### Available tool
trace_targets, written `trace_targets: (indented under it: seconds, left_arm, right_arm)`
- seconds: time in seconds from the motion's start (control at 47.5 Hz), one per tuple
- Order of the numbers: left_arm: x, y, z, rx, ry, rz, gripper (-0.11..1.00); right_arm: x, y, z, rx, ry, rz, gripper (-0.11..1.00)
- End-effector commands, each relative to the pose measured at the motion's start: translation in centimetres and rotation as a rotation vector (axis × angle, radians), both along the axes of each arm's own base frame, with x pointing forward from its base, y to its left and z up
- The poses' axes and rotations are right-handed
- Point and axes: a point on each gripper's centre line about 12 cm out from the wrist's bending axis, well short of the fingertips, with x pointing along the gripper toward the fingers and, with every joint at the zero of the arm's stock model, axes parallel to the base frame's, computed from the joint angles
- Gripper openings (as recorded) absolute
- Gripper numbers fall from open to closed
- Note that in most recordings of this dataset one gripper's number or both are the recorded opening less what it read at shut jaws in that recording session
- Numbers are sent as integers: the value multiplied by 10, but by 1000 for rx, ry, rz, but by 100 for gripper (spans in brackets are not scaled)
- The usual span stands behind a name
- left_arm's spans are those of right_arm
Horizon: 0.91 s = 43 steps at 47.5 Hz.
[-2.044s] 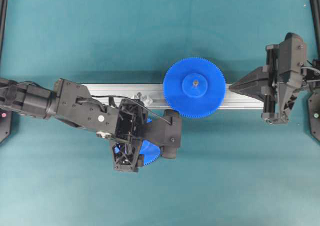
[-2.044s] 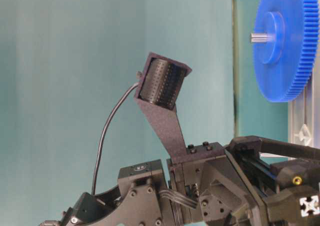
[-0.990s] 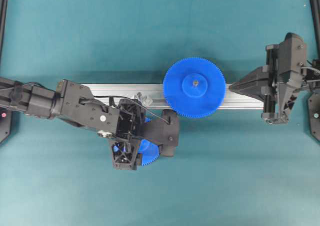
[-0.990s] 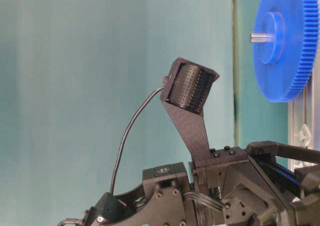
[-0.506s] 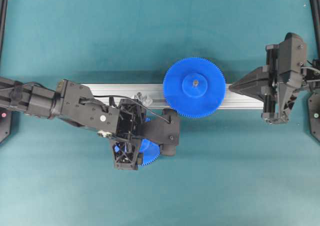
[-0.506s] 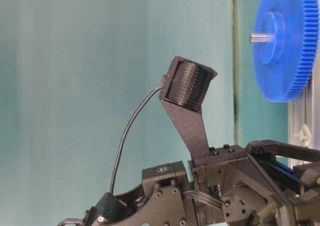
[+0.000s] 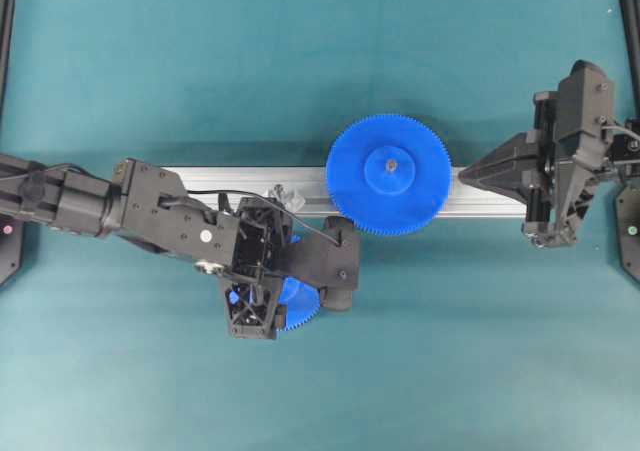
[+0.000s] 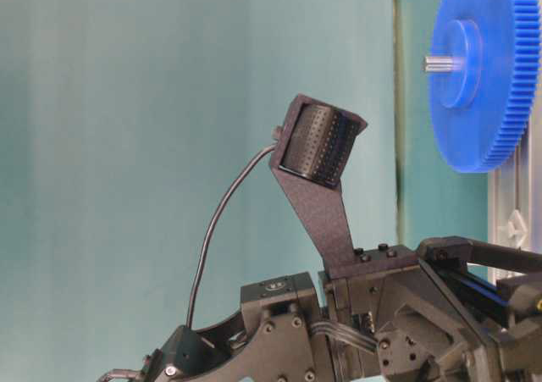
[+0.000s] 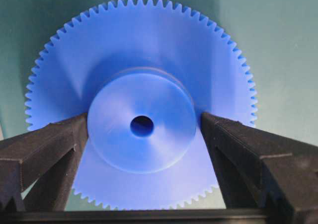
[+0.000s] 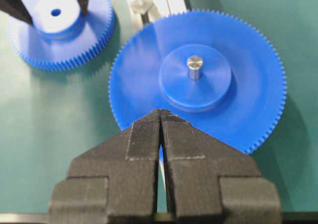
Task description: Insert the small gear onto the shaft.
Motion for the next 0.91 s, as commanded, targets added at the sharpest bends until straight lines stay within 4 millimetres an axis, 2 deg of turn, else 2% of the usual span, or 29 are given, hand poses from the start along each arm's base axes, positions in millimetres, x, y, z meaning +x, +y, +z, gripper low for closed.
trace_targets:
  seconds: [0.0,0.548,0.653,0.759,0.885]
  left_arm:
    - [4,-2,13,-3,-40,-3,93]
    - [4,-2,11,-4,-35,0,92]
    - [4,-2,12,-4,-37,0,86]
    - [4,-2,13,-3,-37,-5,69]
    - [2,-1,18,-2,-49,-11,69]
  right_arm:
    - [2,0,5,4,-20,-1,4]
    - [3,0,6,2,-25,-1,4]
    - [3,0,6,2,-25,-1,4]
    - [3,0,6,2,-26,-1,4]
    - [3,0,6,2,-26,-1,4]
